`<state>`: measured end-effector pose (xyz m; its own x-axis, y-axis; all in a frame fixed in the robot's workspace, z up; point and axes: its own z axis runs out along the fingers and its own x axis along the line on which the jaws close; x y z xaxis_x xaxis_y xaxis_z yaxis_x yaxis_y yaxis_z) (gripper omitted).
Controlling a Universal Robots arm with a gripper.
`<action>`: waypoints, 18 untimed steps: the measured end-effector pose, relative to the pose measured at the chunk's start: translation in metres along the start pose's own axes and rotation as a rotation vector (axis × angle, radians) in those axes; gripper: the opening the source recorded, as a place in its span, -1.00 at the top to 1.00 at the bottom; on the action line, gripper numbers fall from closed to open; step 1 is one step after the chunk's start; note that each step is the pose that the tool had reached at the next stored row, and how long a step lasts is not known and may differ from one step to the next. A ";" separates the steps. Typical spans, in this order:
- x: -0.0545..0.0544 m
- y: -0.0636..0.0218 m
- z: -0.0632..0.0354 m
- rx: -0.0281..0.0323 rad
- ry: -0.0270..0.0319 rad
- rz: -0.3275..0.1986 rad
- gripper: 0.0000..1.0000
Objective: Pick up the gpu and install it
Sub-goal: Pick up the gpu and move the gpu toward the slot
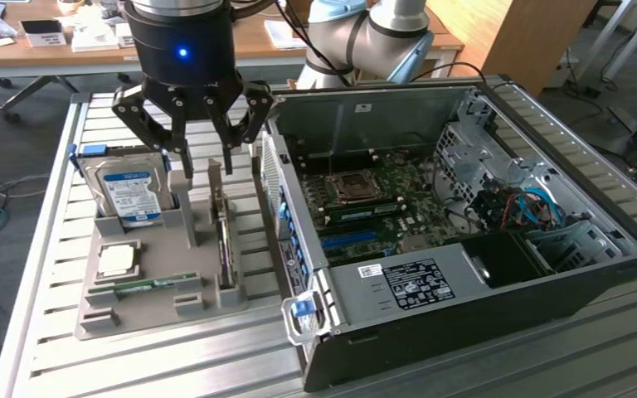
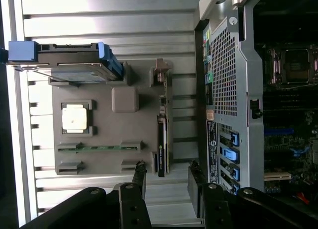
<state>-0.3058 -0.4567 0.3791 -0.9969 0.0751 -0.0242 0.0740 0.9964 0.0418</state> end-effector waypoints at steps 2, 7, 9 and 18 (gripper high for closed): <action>0.000 0.0000 0.0003 0.0001 0.0001 0.000 0.06; 0.000 -0.0001 0.0008 0.0001 0.0001 0.000 0.06; 0.000 -0.0001 0.0009 0.0001 0.0000 0.000 0.06; 0.000 -0.0002 0.0052 0.0000 0.0001 0.000 0.06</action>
<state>-0.3058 -0.4567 0.3739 -0.9969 0.0750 -0.0241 0.0740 0.9964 0.0418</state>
